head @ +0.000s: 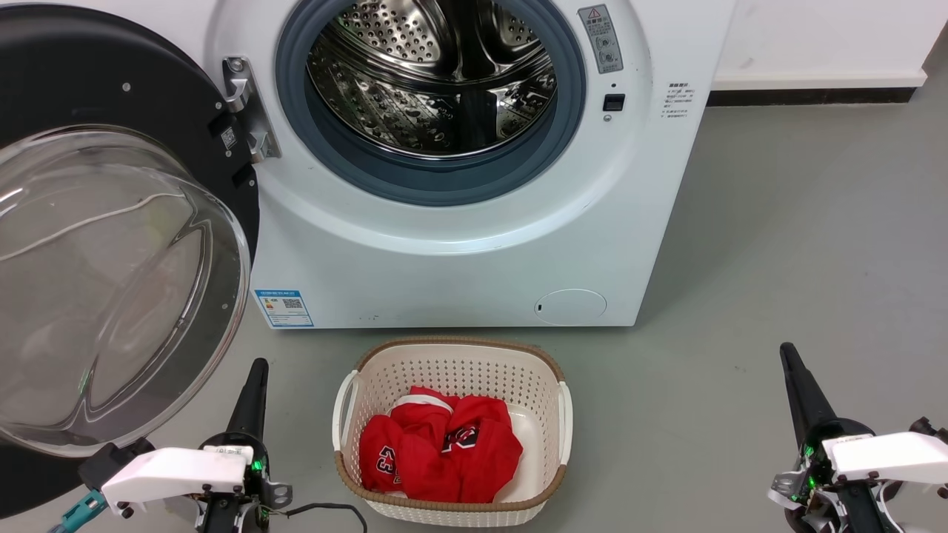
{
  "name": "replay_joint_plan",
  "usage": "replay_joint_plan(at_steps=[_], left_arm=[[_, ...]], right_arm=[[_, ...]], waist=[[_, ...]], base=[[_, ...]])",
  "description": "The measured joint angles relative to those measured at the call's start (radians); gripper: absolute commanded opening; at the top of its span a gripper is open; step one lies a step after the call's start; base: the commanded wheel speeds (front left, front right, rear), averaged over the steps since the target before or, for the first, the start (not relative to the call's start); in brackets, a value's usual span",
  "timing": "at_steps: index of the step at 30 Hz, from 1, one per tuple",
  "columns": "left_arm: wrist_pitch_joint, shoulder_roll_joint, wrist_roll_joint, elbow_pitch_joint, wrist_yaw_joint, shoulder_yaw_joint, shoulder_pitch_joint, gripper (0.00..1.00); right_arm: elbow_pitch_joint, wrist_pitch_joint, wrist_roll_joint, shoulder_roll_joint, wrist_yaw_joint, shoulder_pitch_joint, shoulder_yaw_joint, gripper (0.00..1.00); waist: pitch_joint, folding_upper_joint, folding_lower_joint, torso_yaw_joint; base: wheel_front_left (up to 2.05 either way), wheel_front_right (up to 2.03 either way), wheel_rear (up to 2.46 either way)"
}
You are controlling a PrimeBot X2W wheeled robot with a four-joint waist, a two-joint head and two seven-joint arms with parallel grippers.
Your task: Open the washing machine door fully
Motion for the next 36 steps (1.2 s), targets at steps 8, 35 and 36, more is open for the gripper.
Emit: replay_joint_plan(at_steps=[8, 35, 36], left_arm=[[0.016, 0.000, -0.063, 0.007, -0.001, 0.003, -0.007, 0.00], [0.054, 0.001, -0.213, 0.025, -0.006, 0.011, -0.024, 0.00], [0.054, 0.001, -0.213, 0.025, -0.006, 0.011, -0.024, 0.00]], right_arm=[[0.007, 0.018, 0.063, 0.000, 0.000, -0.009, -0.006, 0.00], [0.023, 0.061, 0.213, 0.004, 0.000, -0.031, -0.028, 0.00], [0.023, 0.061, 0.213, 0.004, 0.000, -0.031, -0.028, 0.00]], waist=[[-0.001, 0.0000, 0.0000, -0.001], [-0.004, 0.0000, 0.0000, -0.002], [-0.004, 0.0000, 0.0000, -0.002]], base=[[0.00, 0.00, 0.00], [0.00, 0.00, 0.00], [0.00, 0.00, 0.00]])
